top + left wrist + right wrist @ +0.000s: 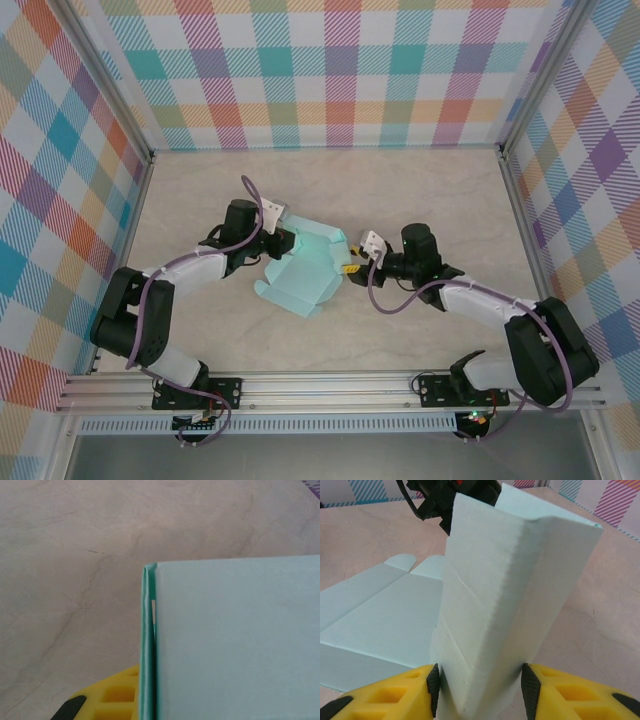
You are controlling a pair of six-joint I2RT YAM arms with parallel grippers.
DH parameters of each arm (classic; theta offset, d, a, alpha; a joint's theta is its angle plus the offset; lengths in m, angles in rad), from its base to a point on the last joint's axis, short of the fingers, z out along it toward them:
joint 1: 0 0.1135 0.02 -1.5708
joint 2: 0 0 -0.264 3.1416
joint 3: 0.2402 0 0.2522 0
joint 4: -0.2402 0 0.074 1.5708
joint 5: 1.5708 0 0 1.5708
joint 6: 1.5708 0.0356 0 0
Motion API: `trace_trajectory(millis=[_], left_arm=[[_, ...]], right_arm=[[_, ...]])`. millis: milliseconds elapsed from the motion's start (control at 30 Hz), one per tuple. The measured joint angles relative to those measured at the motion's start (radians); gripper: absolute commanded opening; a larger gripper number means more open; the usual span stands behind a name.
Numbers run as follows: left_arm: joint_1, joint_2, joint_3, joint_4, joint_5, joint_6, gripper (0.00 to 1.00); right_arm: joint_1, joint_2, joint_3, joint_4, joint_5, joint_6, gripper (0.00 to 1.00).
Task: Fold the paper box
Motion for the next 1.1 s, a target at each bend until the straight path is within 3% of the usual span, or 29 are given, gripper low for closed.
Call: trace_trajectory(millis=[567, 900, 1100], left_arm=[[-0.019, -0.015, -0.017, 0.023, -0.174, -0.096, 0.11], [-0.031, -0.028, -0.031, 0.023, -0.272, -0.129, 0.11], [-0.043, -0.028, -0.034, 0.001, -0.339, -0.167, 0.11]], right_arm=[[0.051, 0.112, 0.130, 0.005, 0.152, 0.168, 0.52], [0.072, 0.172, 0.212, -0.010, 0.232, 0.260, 0.45], [0.129, 0.223, 0.243, -0.005, 0.369, 0.276, 0.43]])
